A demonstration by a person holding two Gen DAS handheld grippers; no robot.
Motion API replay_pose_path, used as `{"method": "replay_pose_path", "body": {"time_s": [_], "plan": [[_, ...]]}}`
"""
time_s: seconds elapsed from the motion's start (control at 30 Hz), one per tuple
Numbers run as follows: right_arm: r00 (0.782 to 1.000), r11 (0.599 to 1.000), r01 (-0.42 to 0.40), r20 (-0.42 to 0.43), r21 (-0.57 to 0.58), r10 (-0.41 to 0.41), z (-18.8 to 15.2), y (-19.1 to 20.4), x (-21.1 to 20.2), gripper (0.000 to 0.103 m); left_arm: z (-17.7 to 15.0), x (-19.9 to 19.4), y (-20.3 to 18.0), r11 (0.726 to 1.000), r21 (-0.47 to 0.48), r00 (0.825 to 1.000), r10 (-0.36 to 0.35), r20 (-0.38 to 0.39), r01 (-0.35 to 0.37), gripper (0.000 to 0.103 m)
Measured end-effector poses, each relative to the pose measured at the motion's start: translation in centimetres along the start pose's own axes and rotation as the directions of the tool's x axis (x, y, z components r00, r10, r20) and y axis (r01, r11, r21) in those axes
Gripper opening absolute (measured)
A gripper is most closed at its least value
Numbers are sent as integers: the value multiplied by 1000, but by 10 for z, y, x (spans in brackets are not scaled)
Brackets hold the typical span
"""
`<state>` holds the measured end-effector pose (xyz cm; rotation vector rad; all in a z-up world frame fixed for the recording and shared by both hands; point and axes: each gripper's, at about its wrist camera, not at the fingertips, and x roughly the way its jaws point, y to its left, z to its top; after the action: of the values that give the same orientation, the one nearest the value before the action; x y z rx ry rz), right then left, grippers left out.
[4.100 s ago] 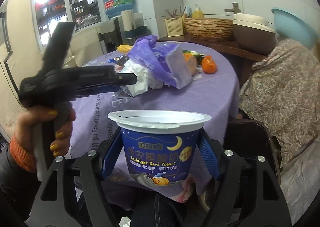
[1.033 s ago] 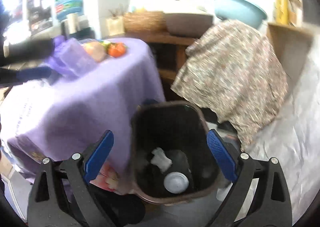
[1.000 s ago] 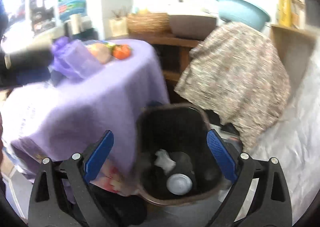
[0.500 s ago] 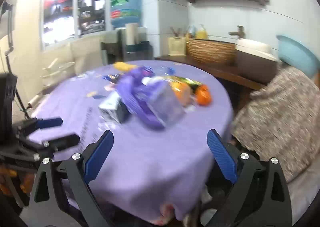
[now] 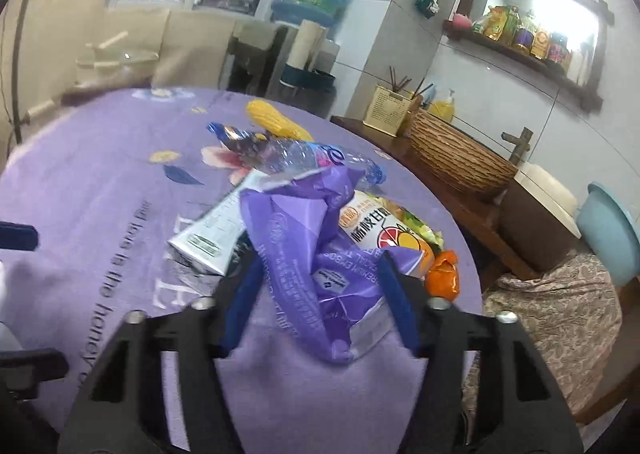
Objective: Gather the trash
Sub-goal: 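Grasp the purple bag with the right gripper, then drop the purple bag in the bin with the right gripper while the left gripper grasps the milk carton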
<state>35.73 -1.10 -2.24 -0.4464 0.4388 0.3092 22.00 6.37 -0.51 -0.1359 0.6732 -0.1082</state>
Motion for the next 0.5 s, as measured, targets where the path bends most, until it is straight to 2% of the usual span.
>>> {"method": "replay_pose_path", "body": {"time_s": [0.03,0.17,0.37,0.5], "plan": [[1000,1000,-5,7,20,5,-1,-4,-2,29,0,1,0,1000,2,1000,-1,-1,1,98],[998,999,7,64,38,-9,-5,-9,-19,15,2,7,-2,1000,10,1000,6,-8,-5,98],[993,995,-17,119,101,5,-9,-21,-45,14,15,20,-5,1000,8,1000,27,-9,-27,98],[990,988,-31,138,152,10,-13,-29,-65,14,31,38,-14,997,40,998,63,-25,-62,97]]}}
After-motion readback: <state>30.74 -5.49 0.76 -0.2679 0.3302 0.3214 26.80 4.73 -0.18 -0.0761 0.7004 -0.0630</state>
